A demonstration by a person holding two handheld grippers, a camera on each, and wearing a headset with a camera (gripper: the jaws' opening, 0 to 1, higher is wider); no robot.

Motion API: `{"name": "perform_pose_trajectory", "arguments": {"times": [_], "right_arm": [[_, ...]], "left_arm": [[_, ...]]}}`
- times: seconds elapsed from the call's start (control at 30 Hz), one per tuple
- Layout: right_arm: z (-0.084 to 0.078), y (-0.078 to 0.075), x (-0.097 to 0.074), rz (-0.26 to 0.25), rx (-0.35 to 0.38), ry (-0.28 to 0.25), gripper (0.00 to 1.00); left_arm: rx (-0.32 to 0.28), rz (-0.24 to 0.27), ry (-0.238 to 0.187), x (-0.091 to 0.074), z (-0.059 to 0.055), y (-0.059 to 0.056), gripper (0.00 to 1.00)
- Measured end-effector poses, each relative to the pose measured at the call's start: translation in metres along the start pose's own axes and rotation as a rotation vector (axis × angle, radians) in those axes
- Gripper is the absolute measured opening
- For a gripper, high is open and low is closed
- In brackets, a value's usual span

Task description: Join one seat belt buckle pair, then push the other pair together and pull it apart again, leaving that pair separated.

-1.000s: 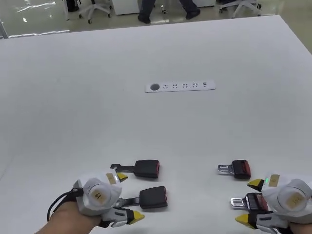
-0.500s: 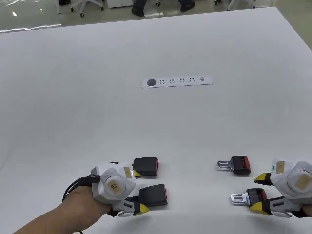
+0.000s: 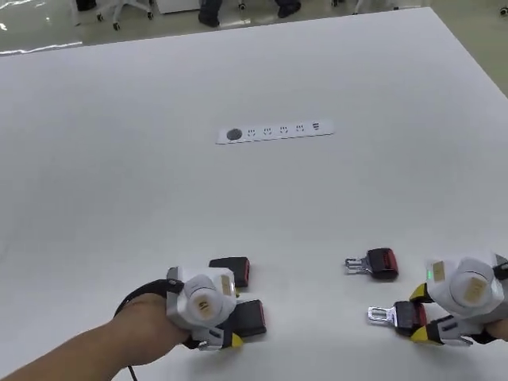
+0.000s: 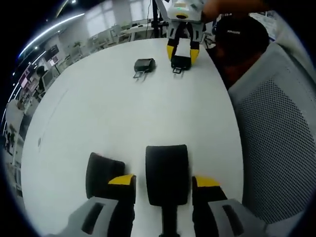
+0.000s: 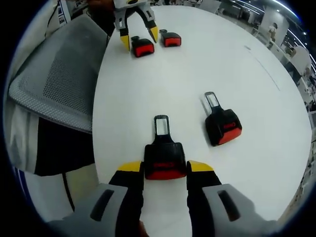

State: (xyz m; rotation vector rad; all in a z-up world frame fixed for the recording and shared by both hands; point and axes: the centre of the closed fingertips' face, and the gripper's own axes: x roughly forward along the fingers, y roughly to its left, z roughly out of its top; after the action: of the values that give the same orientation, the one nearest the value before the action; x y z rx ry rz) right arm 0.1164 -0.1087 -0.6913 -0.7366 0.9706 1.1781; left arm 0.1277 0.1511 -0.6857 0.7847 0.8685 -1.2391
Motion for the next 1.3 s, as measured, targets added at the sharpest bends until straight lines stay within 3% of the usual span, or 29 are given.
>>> {"name": "perform_pose_trajectory", "arguments": {"times": [0.17,0.23,0.27,0.3,0.37,0.57,0.87,1.3], "right_arm": [[-0.0016,0.0001,0.0019,0.011,-0.017,0.014,0.33],[-0.0085,0.0022,0.0044,0.018,-0.051,0.058,0.34],[0.0004,0.0008,0.0052,0.003,-0.091,0.016,0.34],[-0.0034,0.0027,0.0020,0.015,-0.052,0.040,0.34],[-0.0037,0.0026,0.0015,0.019,-0.069,0.044,0.34],[-0.0048,0.0012,0.0019,0.027,-0.077,0.031,0.34],[-0.0048,0.0003,0.0035,0.026,-0.072,0.000,0.33],[-0.0047,0.0011,0.0037,0.024,-0.080,0.005,0.33]], "left_arm": [[0.041,-0.023,0.016,0.0032,0.0017,-0.0062,0.39],[0.054,-0.038,0.016,0.0039,0.0018,-0.0086,0.36],[0.053,-0.033,0.024,0.0033,0.0011,-0.0077,0.36],[0.053,-0.037,0.024,0.0033,0.0019,-0.0083,0.36],[0.057,-0.041,0.026,0.0042,0.0008,-0.0081,0.36],[0.091,-0.058,0.034,0.0047,0.0004,-0.0093,0.35],[0.080,-0.082,0.057,0.0062,-0.0020,-0.0083,0.34],[0.073,-0.080,0.055,0.0055,-0.0038,-0.0072,0.34]]}}
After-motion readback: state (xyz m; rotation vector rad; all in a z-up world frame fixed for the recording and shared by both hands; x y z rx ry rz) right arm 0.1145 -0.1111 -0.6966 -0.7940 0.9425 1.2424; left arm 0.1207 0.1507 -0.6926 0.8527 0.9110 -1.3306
